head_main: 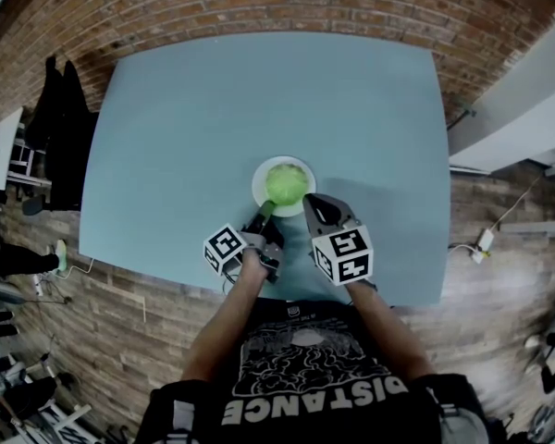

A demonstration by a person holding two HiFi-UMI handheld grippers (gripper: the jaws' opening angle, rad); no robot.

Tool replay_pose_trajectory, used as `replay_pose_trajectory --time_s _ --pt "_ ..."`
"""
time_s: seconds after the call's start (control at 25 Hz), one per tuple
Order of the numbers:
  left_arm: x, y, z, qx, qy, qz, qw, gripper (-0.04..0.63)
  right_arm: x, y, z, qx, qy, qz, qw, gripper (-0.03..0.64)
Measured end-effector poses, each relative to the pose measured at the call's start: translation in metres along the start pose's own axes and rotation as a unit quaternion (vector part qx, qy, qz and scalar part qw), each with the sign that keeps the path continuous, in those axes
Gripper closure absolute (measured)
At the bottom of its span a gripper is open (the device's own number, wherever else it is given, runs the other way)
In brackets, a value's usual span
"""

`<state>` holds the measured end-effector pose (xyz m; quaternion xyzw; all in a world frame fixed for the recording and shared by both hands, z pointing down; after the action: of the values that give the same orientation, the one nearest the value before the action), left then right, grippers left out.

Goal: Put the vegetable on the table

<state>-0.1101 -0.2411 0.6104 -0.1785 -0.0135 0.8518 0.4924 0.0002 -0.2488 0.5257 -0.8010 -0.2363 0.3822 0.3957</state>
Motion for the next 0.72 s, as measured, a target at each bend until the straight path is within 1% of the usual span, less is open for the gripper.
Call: replay_pose_trajectory --time_s 0.16,0.36,0.56,0.72 --pt "-0.0006 0.0011 0.0012 0.005 0.009 -0.003 0.9999 0.575 0.0006 -0.0037 -0.0003 -0.002 -0.002 0.007 1.000 0.607" --pt "-0.0016 0.0020 0.0023 -0.005 0.028 0.000 0.9996 0.575 0.0024 -0.0073 -0.0025 -0.005 -0.005 0.009 1.000 0.607" --pt "-0.0017 0.0054 0.0029 -0.024 0.047 0.003 0.9986 0.575 0.0028 -0.0094 -0.0024 -0.005 -0.009 0.010 1.000 0.607" --pt "-0.0026 0.0062 0.0055 -0.041 0.068 0.016 0.9967 0.575 0.0022 -0.0097 -0.0032 -0.007 -0.008 0.008 1.000 0.607"
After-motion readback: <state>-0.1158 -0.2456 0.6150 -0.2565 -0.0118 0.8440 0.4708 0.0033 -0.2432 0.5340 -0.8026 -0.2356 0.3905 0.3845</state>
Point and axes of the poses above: the fingertips, and each gripper's own axes: x backward along the fingers, z to its left, y out of its top, the point moved 1 cm from there along x, backward along the fingers, and after that the axes turned 10 degrees about -x, right-handed, at the moved point
